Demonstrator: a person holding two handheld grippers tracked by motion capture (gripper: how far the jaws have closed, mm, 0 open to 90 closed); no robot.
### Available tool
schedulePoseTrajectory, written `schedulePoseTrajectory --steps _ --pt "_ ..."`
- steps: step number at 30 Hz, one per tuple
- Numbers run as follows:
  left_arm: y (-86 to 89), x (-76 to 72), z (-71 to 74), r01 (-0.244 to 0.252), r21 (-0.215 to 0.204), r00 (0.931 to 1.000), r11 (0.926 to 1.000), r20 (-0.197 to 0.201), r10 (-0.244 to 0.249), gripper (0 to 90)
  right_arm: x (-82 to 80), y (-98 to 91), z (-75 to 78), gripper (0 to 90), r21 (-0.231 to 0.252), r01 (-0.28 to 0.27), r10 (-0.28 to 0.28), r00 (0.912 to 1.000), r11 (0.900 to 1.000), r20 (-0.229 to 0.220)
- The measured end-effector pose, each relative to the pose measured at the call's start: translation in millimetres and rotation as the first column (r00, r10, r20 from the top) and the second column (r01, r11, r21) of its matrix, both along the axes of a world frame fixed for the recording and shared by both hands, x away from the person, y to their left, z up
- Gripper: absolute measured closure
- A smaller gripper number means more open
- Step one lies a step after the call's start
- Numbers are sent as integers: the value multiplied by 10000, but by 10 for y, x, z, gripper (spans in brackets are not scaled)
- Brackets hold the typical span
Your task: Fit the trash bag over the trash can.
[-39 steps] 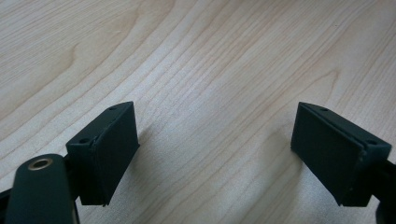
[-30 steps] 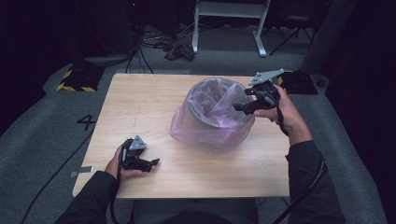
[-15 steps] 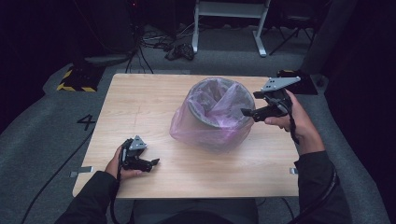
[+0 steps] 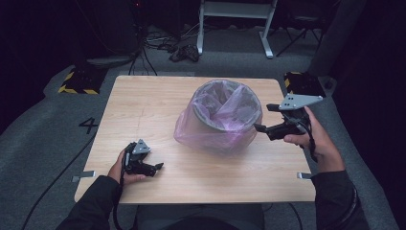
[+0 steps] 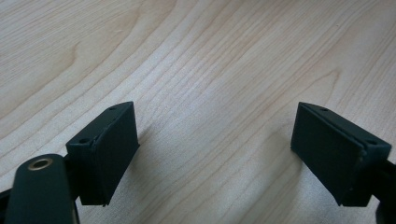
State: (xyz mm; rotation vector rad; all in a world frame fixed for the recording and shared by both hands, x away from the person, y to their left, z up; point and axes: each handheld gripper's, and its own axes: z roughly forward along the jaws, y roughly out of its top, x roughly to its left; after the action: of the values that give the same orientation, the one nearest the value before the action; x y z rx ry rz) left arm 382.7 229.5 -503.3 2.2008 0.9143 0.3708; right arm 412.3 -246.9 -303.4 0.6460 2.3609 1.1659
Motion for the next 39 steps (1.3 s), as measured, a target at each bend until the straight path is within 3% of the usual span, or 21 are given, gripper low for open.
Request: schedulePoseTrajectory --steps 8,24,32,39 --pt "0 0 0 -1 -1 10000 10000 0 1 146 -154 -22 -178 158 -587 -385 386 9993 9975 3" --pt "0 0 0 -2 -1 10000 10000 2 2 146 -262 -12 -509 158 -1080 -188 171 9997 9940 -167" --pt "0 0 0 -3 0 10000 10000 3 3 146 -260 -29 -711 158 -1446 -74 16 9992 9895 -401" --pt "0 -1 0 -4 0 10000 10000 4 4 146 -234 -59 -962 158 -1783 -4 -153 9961 9840 -868"
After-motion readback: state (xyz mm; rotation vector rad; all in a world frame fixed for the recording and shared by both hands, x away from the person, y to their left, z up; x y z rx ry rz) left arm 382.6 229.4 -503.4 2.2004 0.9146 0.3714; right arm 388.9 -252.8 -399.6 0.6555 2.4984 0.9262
